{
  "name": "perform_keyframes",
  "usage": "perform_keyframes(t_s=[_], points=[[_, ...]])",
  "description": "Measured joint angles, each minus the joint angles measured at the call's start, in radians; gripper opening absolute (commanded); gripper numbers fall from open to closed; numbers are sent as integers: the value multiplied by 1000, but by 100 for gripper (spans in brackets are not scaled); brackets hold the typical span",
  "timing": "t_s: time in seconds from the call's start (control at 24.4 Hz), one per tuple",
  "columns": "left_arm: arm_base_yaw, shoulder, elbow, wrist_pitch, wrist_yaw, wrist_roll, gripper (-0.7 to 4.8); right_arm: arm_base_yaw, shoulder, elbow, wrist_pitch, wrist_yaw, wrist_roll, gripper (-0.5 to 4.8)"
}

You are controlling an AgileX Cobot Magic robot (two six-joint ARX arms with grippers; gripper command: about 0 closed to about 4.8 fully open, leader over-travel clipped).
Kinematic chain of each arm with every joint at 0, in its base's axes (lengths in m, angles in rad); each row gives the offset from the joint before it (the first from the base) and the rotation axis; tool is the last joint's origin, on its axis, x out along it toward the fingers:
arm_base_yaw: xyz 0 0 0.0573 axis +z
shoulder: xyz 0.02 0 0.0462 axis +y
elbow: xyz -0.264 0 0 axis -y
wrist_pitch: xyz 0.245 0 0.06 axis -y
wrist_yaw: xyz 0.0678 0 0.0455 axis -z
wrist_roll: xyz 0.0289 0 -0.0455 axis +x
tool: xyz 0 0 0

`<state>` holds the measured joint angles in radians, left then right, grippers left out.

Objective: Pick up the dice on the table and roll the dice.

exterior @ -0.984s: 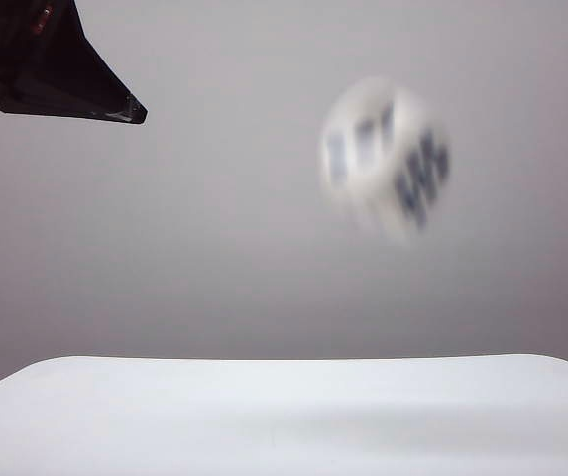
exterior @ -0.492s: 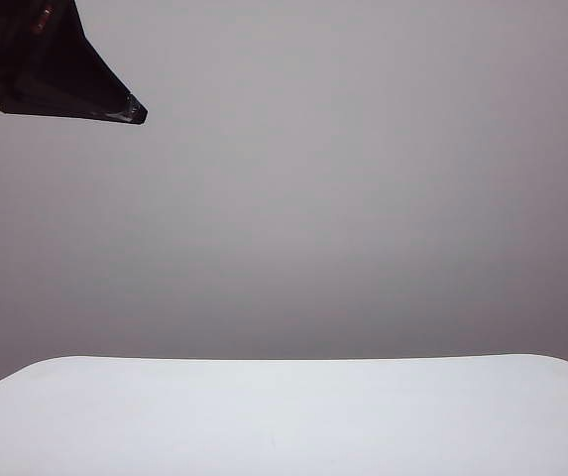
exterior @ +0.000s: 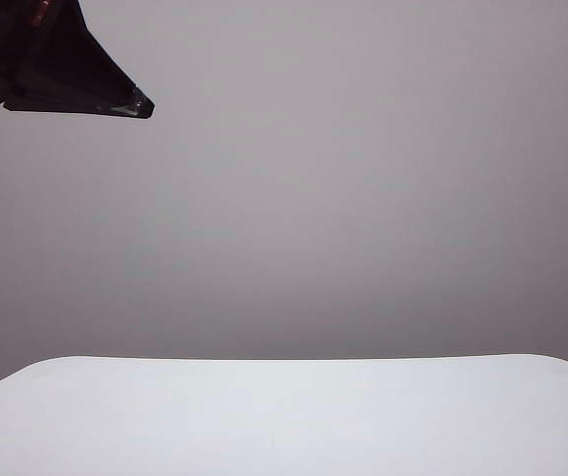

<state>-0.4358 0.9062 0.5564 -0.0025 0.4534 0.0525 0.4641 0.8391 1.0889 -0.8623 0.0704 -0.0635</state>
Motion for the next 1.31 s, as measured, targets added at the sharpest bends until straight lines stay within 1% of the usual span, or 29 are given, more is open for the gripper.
perform_keyframes(t_s=[0.08,0.29,0.37,0.57,0.66,0.78,0.86,0.9,0.94,1.02,1.07,1.15,1.19,1.23,1.31], points=[[0,0,0,0,54,0,-4,0,-11,0,-66,36,14,479],[0,0,0,0,146,0,-4,0,-14,0,-181,48,77,479],[0,0,0,0,218,0,-4,0,-32,0,-272,87,129,479],[0,0,0,0,243,0,-4,0,-94,0,-354,107,206,479],[0,0,0,0,260,0,-4,0,-149,0,-428,130,261,479],[0,0,0,0,280,0,-4,0,-187,0,-483,135,298,479],[0,-2,0,0,279,0,-5,0,-234,-1,-502,136,359,479],[0,-5,0,-2,272,0,-5,0,-251,-5,-498,136,372,479],[-2,-25,0,-9,206,-2,-5,0,-288,-31,-484,140,394,479],[-2,-59,0,-18,113,-4,-5,0,-332,-76,-463,155,418,479],[1,-92,0,-22,45,-4,-5,0,-384,-132,-406,168,441,479],[1,-127,0,-25,-2,0,-5,0,-430,-183,-329,171,451,479],[0,-147,0,-25,-27,5,-5,0,-452,-217,-267,172,457,479],[0,-177,0,-23,-69,11,-5,0,-480,-273,-167,172,460,479],[0,-201,-5,-19,-130,11,-5,0,-492,-330,-49,171,459,479]])
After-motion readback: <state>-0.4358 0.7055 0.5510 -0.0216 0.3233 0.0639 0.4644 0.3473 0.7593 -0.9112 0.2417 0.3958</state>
